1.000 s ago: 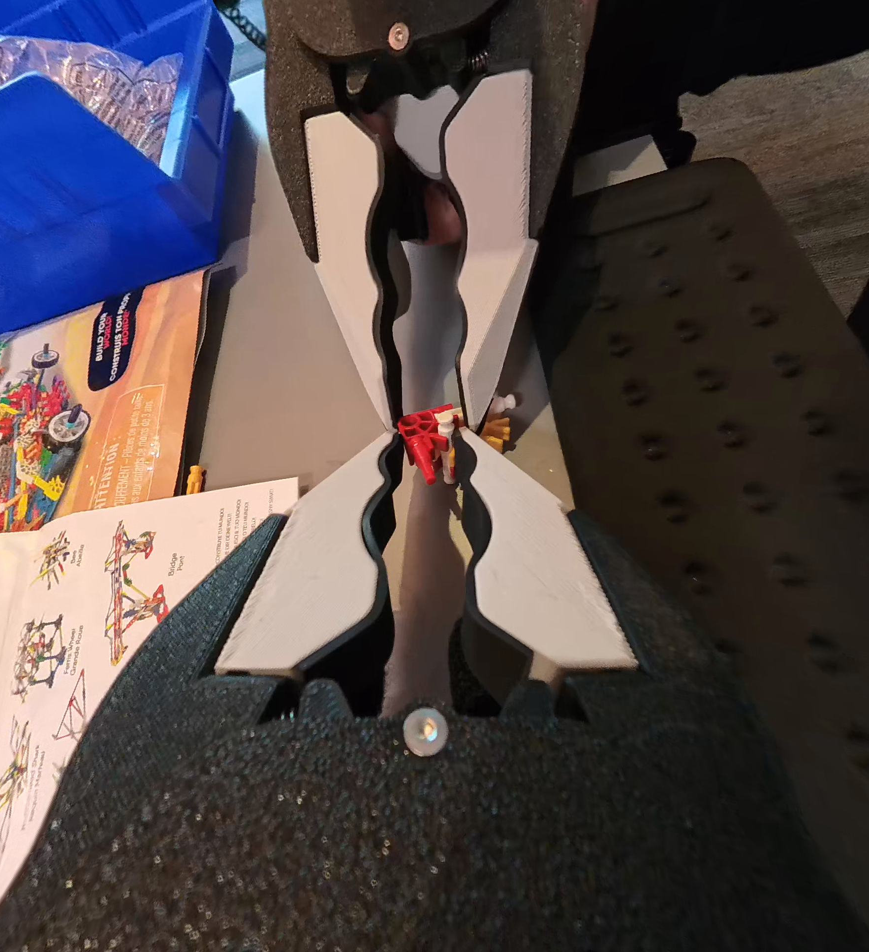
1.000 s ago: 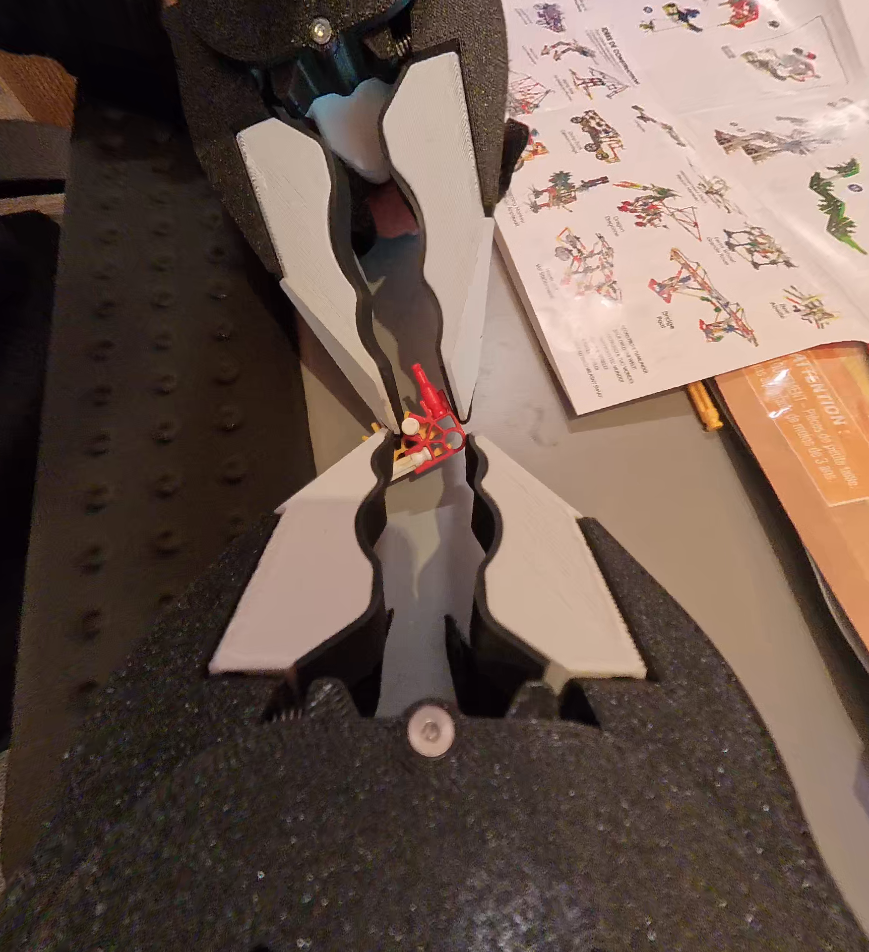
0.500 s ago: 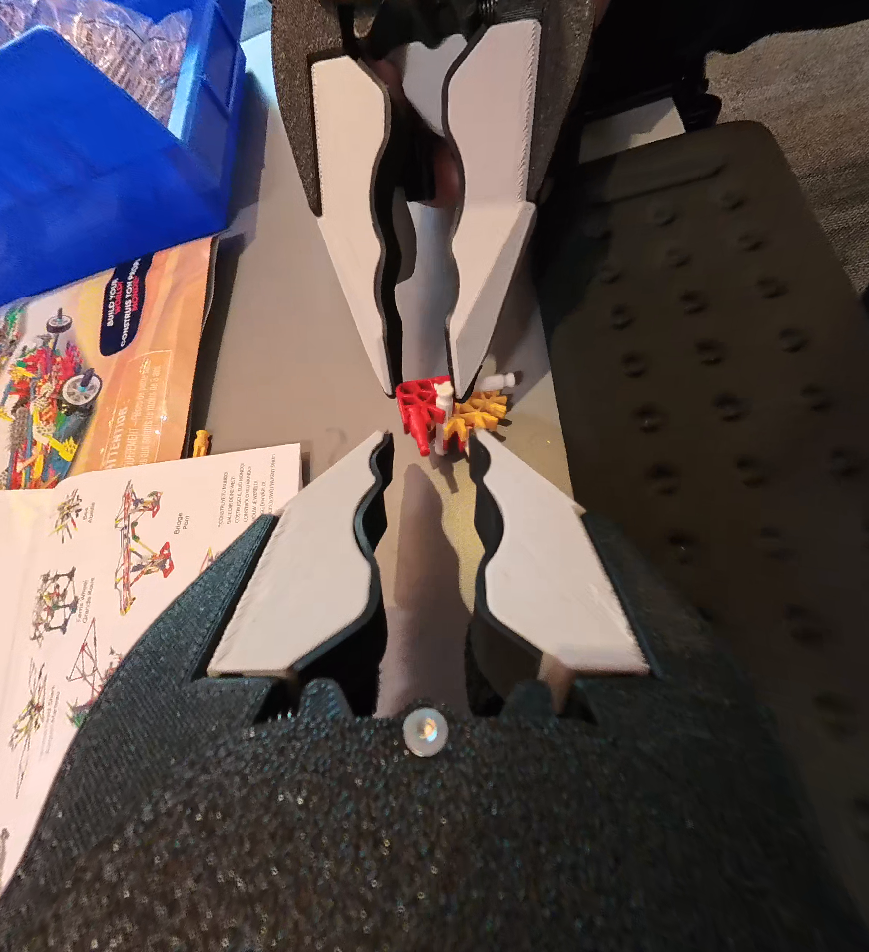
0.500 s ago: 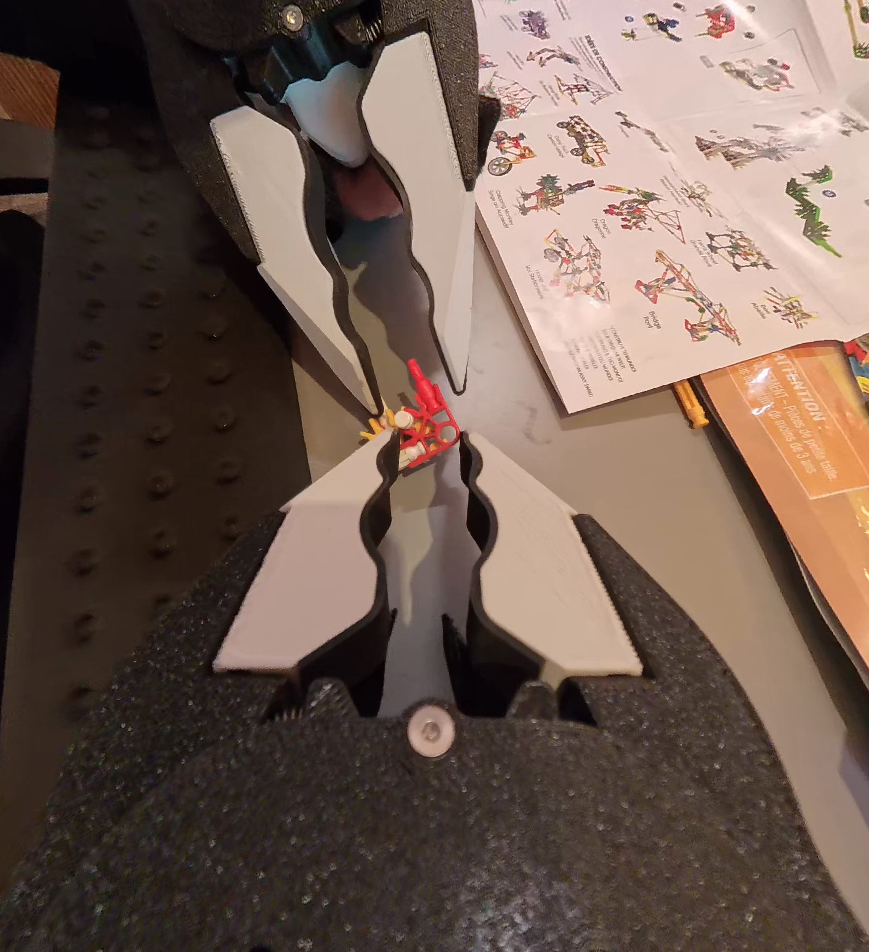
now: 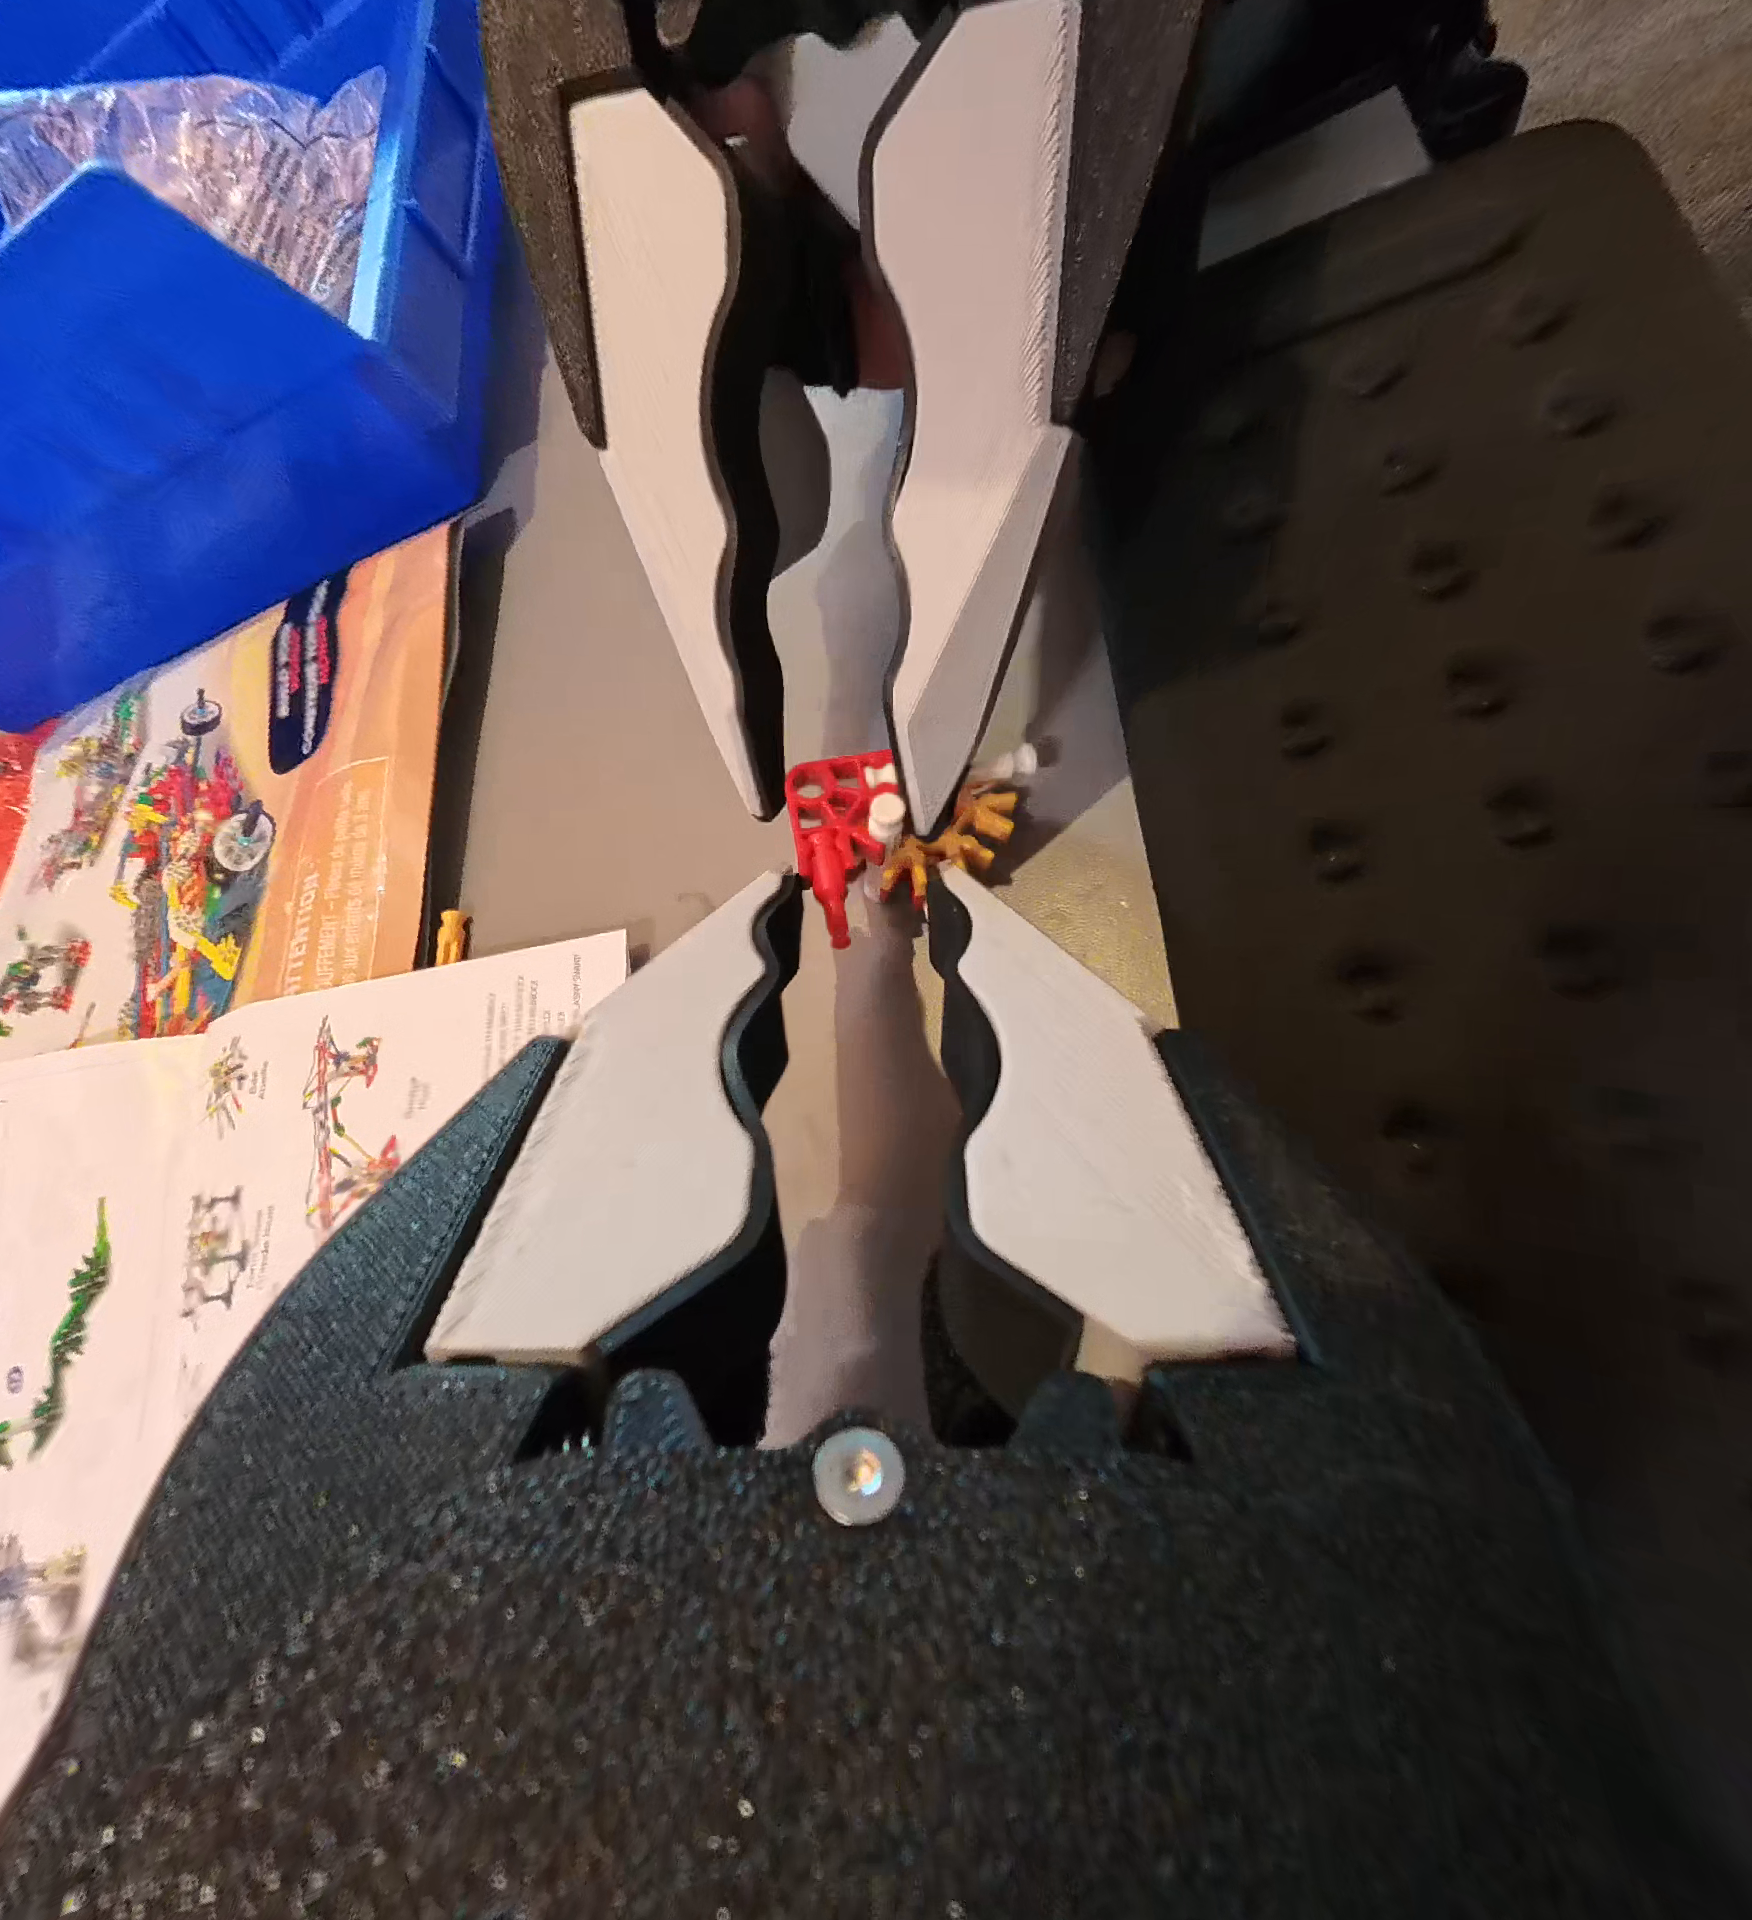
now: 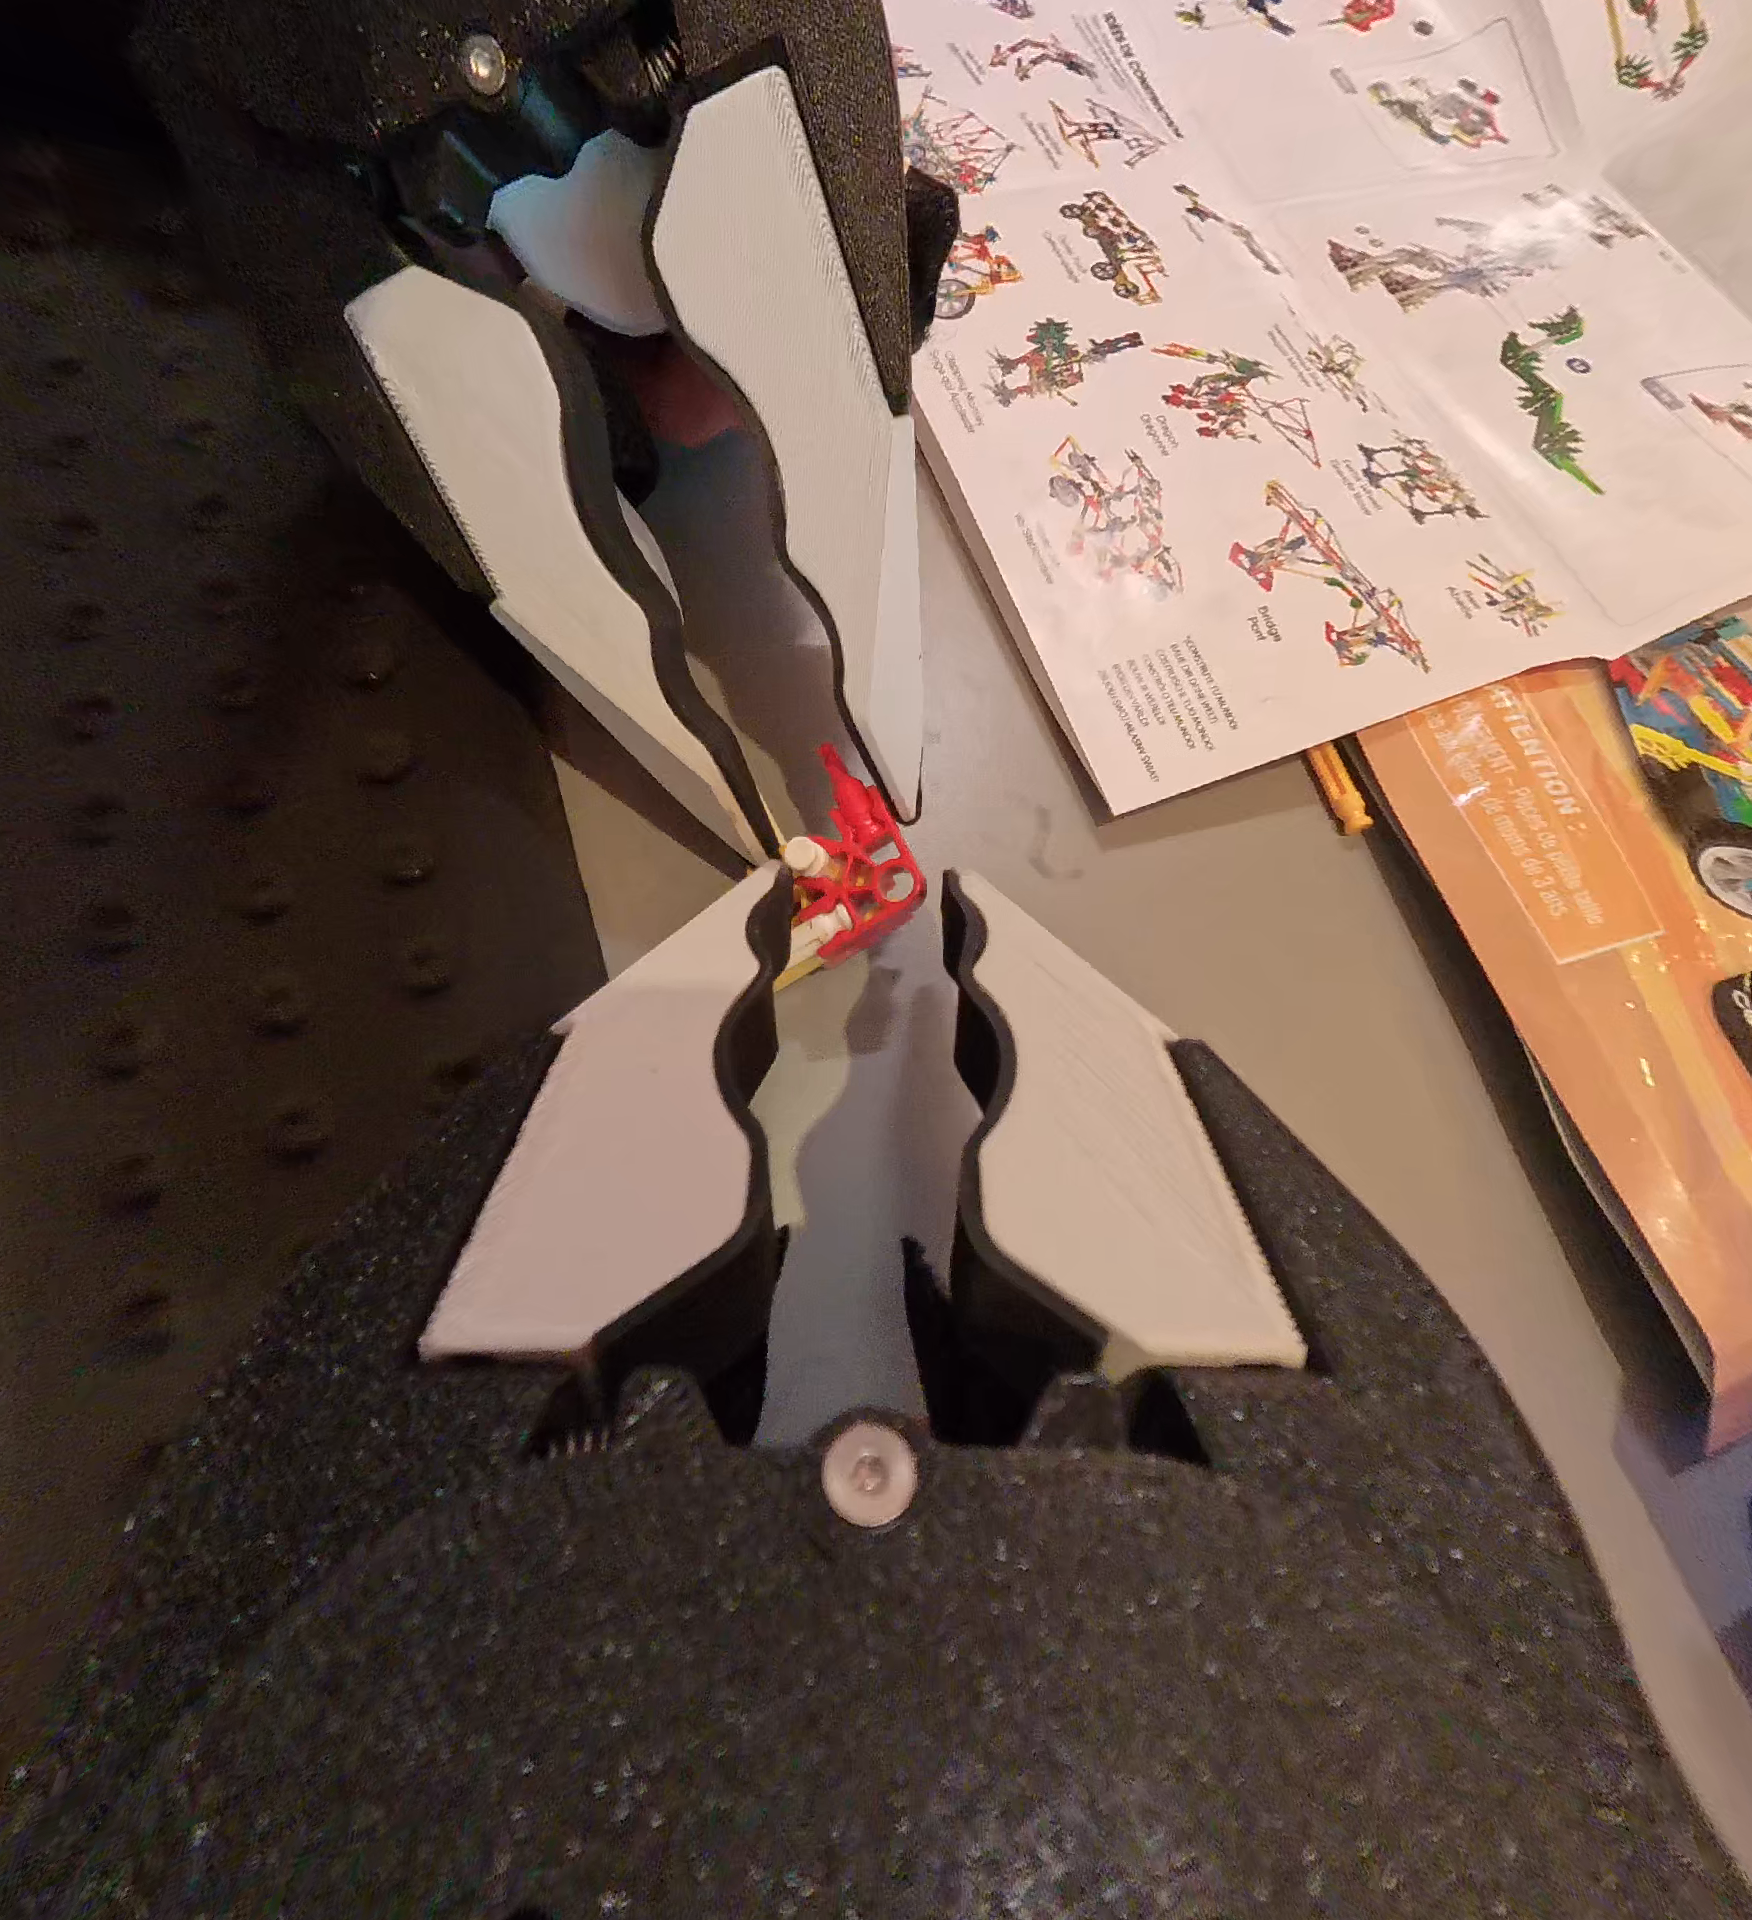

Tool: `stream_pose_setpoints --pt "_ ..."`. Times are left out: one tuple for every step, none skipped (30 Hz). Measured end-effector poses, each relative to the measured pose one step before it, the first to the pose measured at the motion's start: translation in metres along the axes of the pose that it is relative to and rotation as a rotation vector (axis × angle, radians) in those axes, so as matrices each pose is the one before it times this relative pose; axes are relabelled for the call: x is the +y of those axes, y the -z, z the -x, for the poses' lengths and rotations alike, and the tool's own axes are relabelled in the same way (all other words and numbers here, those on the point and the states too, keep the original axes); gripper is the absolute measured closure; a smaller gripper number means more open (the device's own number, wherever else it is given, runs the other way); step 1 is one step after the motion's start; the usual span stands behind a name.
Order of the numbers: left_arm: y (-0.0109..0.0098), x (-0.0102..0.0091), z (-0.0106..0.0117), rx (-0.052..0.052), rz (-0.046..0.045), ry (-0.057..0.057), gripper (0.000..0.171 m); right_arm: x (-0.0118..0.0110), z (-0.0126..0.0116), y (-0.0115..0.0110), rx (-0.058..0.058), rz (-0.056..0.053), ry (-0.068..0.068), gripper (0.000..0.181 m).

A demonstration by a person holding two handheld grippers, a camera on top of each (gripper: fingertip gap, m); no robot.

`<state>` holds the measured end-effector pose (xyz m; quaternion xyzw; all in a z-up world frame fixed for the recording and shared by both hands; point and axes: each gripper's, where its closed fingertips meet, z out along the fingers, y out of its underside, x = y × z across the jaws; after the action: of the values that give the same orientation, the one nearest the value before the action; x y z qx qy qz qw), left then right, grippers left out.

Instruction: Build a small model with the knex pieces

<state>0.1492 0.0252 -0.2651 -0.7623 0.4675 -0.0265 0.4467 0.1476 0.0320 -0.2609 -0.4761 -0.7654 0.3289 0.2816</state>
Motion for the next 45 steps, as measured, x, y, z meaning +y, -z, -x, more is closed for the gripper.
stream_pose_setpoints --pt "-0.00007 0.00010 -0.00025 -0.0152 0.00609 -0.0289 0.151 0.00132 0.00007 -0.00053 0.0225 0.0141 0.0137 0.153" --pt "-0.00016 -0.00015 0.00005 -0.0127 0.00691 -0.0123 0.152 0.00097 -0.00093 -0.00028 0.0296 0.0132 0.0156 0.152" --pt "-0.00036 0.00043 0.00060 -0.0125 0.00764 -0.0034 0.152 -0.00032 -0.00090 0.00061 0.0270 0.0059 0.0107 0.152" --pt "-0.00018 -0.00001 -0.00016 -0.0062 0.00237 -0.0090 0.152 0.00006 -0.00066 0.00056 0.0244 0.0085 0.0088 0.151" --pt "-0.00011 -0.00006 -0.00001 -0.0061 0.00174 -0.0057 0.151 0.00011 -0.00083 0.00073 0.0277 0.0076 0.0122 0.150" --pt "-0.00009 -0.00025 0.00001 -0.0035 0.00128 0.0011 0.152 -0.00003 -0.00057 0.00109 0.0265 0.0061 0.0133 0.149" --pt "-0.00014 -0.00053 -0.00022 -0.0022 -0.00029 0.0026 0.152 -0.00035 -0.00036 0.00140 0.0227 0.0037 0.0120 0.149" --pt "-0.00031 -0.00011 -0.00054 -0.0009 0.00294 -0.0011 0.152 -0.00052 -0.00016 0.00133 0.0192 0.0042 0.0079 0.147" --pt "-0.00033 -0.00059 -0.00035 -0.0022 -0.00023 -0.0027 0.152 -0.00027 0.00021 0.00102 0.0165 0.0072 0.0096 0.147" --pt "-0.00027 -0.00056 -0.00041 0.0019 0.00099 0.0033 0.152 -0.00014 0.00000 0.00079 0.0169 0.0079 0.0134 0.147" --pt "-0.00031 -0.00017 -0.00016 0.0005 0.00134 0.0045 0.152 -0.00011 -0.00013 0.00050 0.0140 0.0074 0.0089 0.147" --pt "-0.00007 0.00000 0.00019 -0.0018 0.00165 -0.0005 0.152 -0.00091 0.00109 0.00041 0.0023 0.0006 -0.0004 0.147" --pt "0.00001 0.00012 -0.00004 -0.0012 0.00469 0.0008 0.152 -0.00102 0.00166 0.00060 -0.0082 -0.0015 -0.0117 0.147" --pt "-0.00006 -0.00058 -0.00068 0.0022 0.00218 0.0036 0.152 -0.00006 0.00048 0.00047 -0.0050 0.0032 -0.0131 0.148" --pt "-0.00008 -0.00091 -0.00131 0.0028 -0.00371 -0.0020 0.152 0.00010 0.00006 0.00052 -0.0015 0.0021 -0.0072 0.148" --pt "-0.00008 -0.00004 0.00008 -0.0053 0.00365 -0.0051 0.152 -0.00056 0.00105 0.00028 -0.0070 -0.0002 -0.0078 0.148" --pt "-0.00002 -0.00011 0.00016 -0.0056 0.00523 -0.0073 0.152 0.00045 0.00094 -0.00035 -0.0033 0.0056 -0.0088 0.148" --pt "-0.00016 -0.00011 0.00011 -0.0069 0.00441 -0.0029 0.152 0.00117 0.00014 -0.00059 0.0064 0.0081 -0.0003 0.151" --pt "-0.00029 -0.00008 0.00005 -0.0044 0.00342 0.0005 0.152 0.00048 -0.00017 -0.00018 0.0105 0.0035 0.0003 0.156" --pt "-0.00005 -0.00016 -0.00011 0.0004 0.00051 0.0009 0.152 0.00008 -0.00001 0.00038 0.0061 0.0023 -0.0073 0.156" --pt "-0.00014 -0.00052 -0.00050 0.0026 -0.00157 0.0027 0.152 0.00011 0.00025 0.00044 0.0053 -0.0007 -0.0021 0.156" --pt "-0.00027 -0.00035 -0.00024 -0.0009 -0.00084 0.0013 0.152 -0.00001 -0.00013 0.00028 0.0081 -0.0051 0.0037 0.156" --pt "-0.00016 -0.00038 -0.00003 -0.0019 0.00035 -0.0040 0.152 0.00006 0.00021 0.00035 0.0052 -0.0049 0.0003 0.157" --pt "0.00008 -0.00053 -0.00077 0.0019 -0.00128 -0.0059 0.152 0.00010 0.00058 0.00060 -0.0007 -0.0040 0.0014 0.157" --pt "-0.00003 -0.00069 -0.00056 0.0006 -0.00385 -0.0004 0.152 0.00008 0.00017 0.00028 -0.0028 -0.0059 -0.0010 0.157" --pt "-0.00019 -0.00019 0.00008 -0.0015 -0.00078 -0.0003 0.152 -0.00013 0.00002 0.00018 0.0016 -0.0080 -0.0007 0.157" --pt "-0.00013 -0.00049 -0.00019 0.0048 -0.00102 0.0056 0.152 -0.00005 0.00035 0.00028 0.0031 -0.0055 0.0055 0.158" --pt "-0.00022 -0.00069 -0.00053 0.0047 -0.00317 0.0057 0.153 -0.00012 0.00028 0.00034 0.0012 -0.0028 0.0077 0.158" --pt "-0.00026 -0.00037 -0.00001 -0.0019 -0.00064 -0.0040 0.153 0.00007 0.00026 0.00015 -0.0007 -0.0012 0.0087 0.158" --pt "-0.00028 -0.00065 -0.00022 -0.0001 0.00106 -0.0061 0.153 -0.00002 0.00011 0.00017 -0.0050 -0.0031 0.0063 0.159" --pt "-0.00026 -0.00042 0.00006 -0.0023 0.00299 -0.0013 0.153 -0.00023 -0.00002 -0.00004 -0.0049 -0.0045 0.0016 0.159" --pt "-0.00019 -0.00038 0.00008 -0.0045 0.00034 -0.0028 0.153 -0.00025 0.00006 -0.00006 0.0026 -0.0022 0.0103 0.159" --pt "-0.00023 -0.00024 -0.00001 -0.0022 0.00384 0.0011 0.153 -0.00038 -0.00006 -0.00014 0.0053 -0.0024 0.0075 0.159" --pt "0.00000 -0.00006 0.00000 -0.0014 0.00715 -0.0056 0.153 -0.00018 -0.00009 0.00005 0.0047 -0.0041 0.0041 0.159" --pt "-0.00019 -0.00047 -0.00005 -0.0038 -0.00199 -0.0033 0.153 0.00017 -0.00006 0.00021 0.0043 -0.0019 0.0034 0.159" --pt "-0.00042 -0.00056 -0.00011 0.0041 -0.00400 0.0078 0.153 0.00009 -0.00007 0.00020 0.0033 -0.0013 0.0010 0.159" --pt "-0.00017 -0.00038 0.00009 0.0064 0.00028 -0.0038 0.153 -0.00021 -0.00009 -0.00016 0.0019 -0.0030 0.0005 0.160" --pt "-0.00015 -0.00103 0.00038 0.0032 -0.00172 -0.0144 0.152 0.00023 -0.00025 0.00005 0.0004 0.0004 0.0024 0.159" --pt "-0.00066 -0.00055 0.00022 0.0038 0.00101 -0.0107 0.152 0.00079 -0.00017 0.00042 0.0004 0.0020 0.0019 0.159" --pt "-0.00061 -0.00066 -0.00012 0.0015 0.00445 -0.0115 0.152 0.00045 -0.00016 0.00049 -0.0014 -0.0050 -0.0063 0.159" --pt "-0.00047 -0.00069 0.00002 0.0023 0.00527 -0.0099 0.152 0.00051 -0.00018 0.00035 -0.0046 -0.0038 -0.0096 0.159" --pt "-0.00072 -0.00076 -0.00012 0.0021 0.00280 -0.0039 0.152 0.00039 -0.00011 0.00040 -0.0008 0.0026 0.0034 0.159" --pt "-0.00037 -0.00043 0.00007 0.0030 0.00495 -0.0055 0.152 -0.00017 -0.00002 -0.00018 0.0012 -0.0007 0.0007 0.160" --pt "-0.00015 0.00003 -0.00003 0.0134 0.00491 0.0030 0.152 0.00007 0.00008 -0.00011 -0.0008 -0.0027 -0.0061 0.160" --pt "-0.00071 -0.00058 -0.00012 0.0088 -0.00016 -0.0010 0.153 0.00048 -0.00006 0.00021 -0.0010 -0.0005 -0.0028 0.160"
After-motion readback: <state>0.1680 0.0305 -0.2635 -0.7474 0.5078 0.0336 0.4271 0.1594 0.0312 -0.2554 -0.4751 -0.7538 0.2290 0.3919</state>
